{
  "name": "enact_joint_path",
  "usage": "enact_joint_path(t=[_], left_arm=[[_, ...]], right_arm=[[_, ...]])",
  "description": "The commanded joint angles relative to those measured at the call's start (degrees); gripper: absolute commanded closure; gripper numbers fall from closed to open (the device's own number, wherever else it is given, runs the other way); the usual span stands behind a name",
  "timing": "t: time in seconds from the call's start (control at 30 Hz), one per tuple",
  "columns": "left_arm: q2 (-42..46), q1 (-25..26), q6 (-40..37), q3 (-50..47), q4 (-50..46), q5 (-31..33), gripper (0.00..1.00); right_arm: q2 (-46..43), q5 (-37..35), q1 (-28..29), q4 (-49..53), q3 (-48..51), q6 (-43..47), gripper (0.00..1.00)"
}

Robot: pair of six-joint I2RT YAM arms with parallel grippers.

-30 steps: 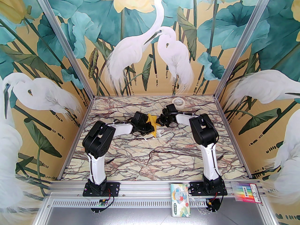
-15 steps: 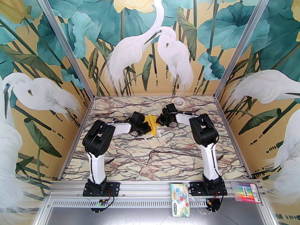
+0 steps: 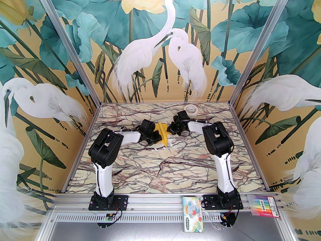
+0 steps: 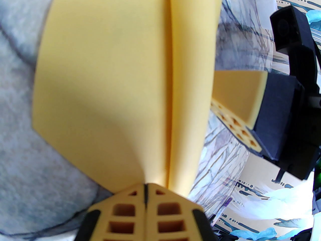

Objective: Fold a paper plane with a square sheet of paper (fold left side to right side)

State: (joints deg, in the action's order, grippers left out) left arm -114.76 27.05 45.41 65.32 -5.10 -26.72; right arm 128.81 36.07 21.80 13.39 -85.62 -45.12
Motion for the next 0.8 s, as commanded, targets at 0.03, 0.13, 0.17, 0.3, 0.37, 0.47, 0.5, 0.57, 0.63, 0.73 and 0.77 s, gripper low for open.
enact_joint_path(t=[0.03,0.13,0.17,0.3,0.37,0.47,0.5,0.57,0.63,0.73,0.77], left_arm=[[3.4,0.3,-1.0,-0.3,0.3,-0.5,0.99],[3.8,1.1,-1.8,0.0,1.8,-3.8,0.99],[3.6,1.6,-2.1,0.2,1.8,-4.7,1.00],[2.9,3.2,-2.1,0.0,2.1,-6.0,1.00],[2.5,3.5,-2.0,-0.3,2.3,-6.4,1.00],[1.9,3.6,-2.0,-0.4,2.4,-6.9,1.00],[1.7,3.6,-2.0,-0.4,2.5,-7.1,1.00],[1.4,3.8,-2.0,-0.4,2.6,-7.2,1.00],[1.4,3.9,-1.9,-0.7,2.9,-7.3,1.00],[2.2,3.9,-2.1,-1.5,3.0,-6.7,1.00],[2.4,3.8,-2.1,-1.7,3.0,-6.6,1.00]], right_arm=[[2.1,-1.2,0.3,1.9,-1.0,1.4,1.00],[2.2,-1.2,0.5,2.1,-1.1,1.5,1.00],[2.2,-1.2,0.6,2.3,-1.4,1.5,1.00],[2.3,-1.4,0.7,2.6,-1.6,1.6,1.00],[2.3,-1.3,0.7,2.6,-1.6,1.6,1.00],[2.2,-1.3,0.7,2.6,-1.5,1.7,1.00],[2.1,-1.3,0.7,2.6,-1.4,1.6,1.00],[2.1,-1.3,0.7,2.5,-1.3,1.6,1.00],[2.0,-1.3,0.7,2.3,-1.0,1.5,1.00],[2.1,-1.3,0.7,2.3,-1.0,1.5,1.00],[2.1,-1.3,0.7,2.2,-1.0,1.4,1.00]])
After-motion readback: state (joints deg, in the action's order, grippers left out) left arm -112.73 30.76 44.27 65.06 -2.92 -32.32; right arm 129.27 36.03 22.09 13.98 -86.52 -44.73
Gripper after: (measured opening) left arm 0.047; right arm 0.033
